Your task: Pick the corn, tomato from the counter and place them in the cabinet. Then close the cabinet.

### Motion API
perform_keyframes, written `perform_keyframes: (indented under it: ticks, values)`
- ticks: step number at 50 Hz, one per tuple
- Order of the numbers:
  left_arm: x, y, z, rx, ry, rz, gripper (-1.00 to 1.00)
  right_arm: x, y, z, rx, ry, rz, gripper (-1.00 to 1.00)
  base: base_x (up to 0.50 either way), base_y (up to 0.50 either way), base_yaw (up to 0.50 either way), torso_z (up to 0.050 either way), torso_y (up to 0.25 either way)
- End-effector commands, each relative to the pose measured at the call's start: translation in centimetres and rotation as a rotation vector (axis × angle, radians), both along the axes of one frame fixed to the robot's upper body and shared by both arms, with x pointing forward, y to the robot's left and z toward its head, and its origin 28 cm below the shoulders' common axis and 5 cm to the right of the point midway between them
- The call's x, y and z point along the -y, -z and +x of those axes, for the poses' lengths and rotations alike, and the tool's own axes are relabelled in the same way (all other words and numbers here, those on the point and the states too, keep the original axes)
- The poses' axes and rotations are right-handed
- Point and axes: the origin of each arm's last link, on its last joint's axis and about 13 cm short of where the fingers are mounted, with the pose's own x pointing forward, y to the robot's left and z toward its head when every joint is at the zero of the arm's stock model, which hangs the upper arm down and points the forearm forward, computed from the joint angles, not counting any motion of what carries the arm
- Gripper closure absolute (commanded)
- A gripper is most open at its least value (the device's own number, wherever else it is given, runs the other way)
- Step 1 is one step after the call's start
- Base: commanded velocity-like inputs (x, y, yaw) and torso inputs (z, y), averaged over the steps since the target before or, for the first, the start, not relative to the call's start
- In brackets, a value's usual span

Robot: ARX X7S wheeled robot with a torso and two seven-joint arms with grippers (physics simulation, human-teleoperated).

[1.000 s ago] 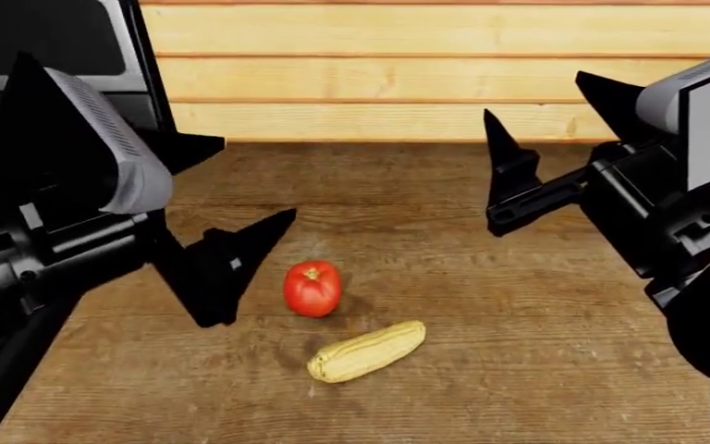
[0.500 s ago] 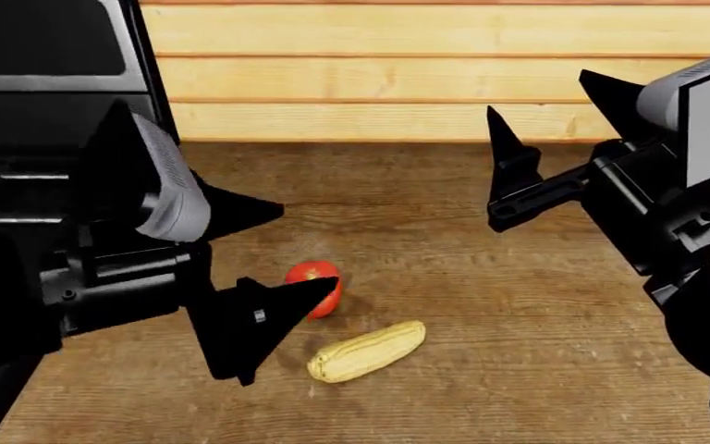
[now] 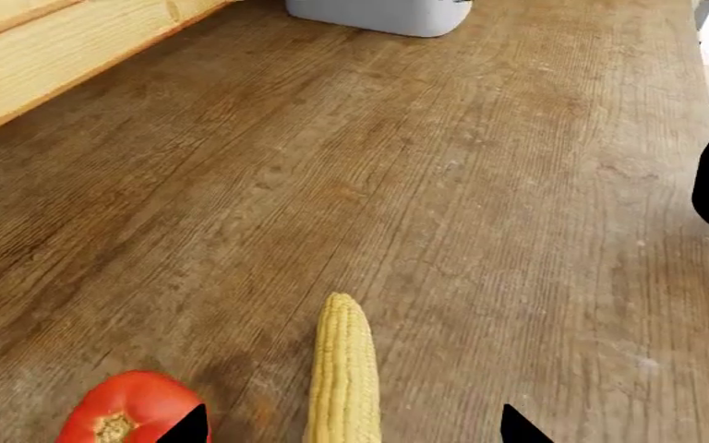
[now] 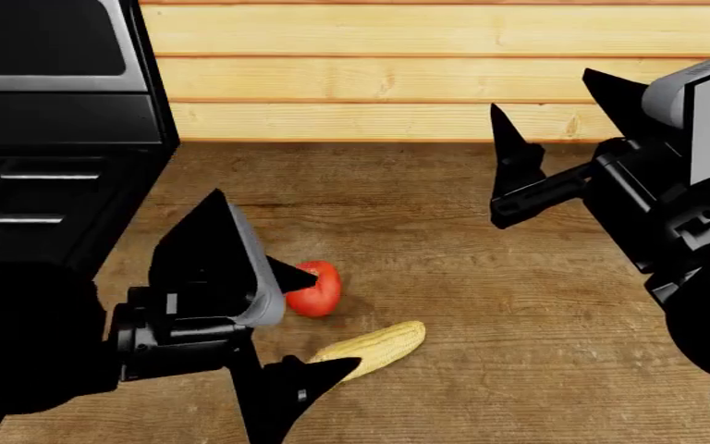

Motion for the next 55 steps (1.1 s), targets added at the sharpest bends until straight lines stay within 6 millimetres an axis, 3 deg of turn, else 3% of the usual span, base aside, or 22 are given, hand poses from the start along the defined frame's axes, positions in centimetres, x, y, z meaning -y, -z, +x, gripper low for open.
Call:
perform_keyframes:
  ticks: [1,28,55]
  values:
    - [0.5,1.6,0.6,-0.037,-0.011,0.006,-1.00,0.0,0.2,0.0,0.000,0.003,0.004,-1.00,0.00,0.00,0.00,0.000,0.000]
    - [1.2,5.3,1.7,-0.113,-0.039,0.041,-1.00,0.3,0.6,0.1,-0.005,0.012,0.010,-1.00,0.00,0.00,0.00,0.000,0.000]
    - [2.3,7.5,2.7,-0.163,-0.038,0.070,-1.00,0.6,1.4,0.3,-0.016,0.021,0.019,-1.00,0.00,0.00,0.00,0.000,0.000]
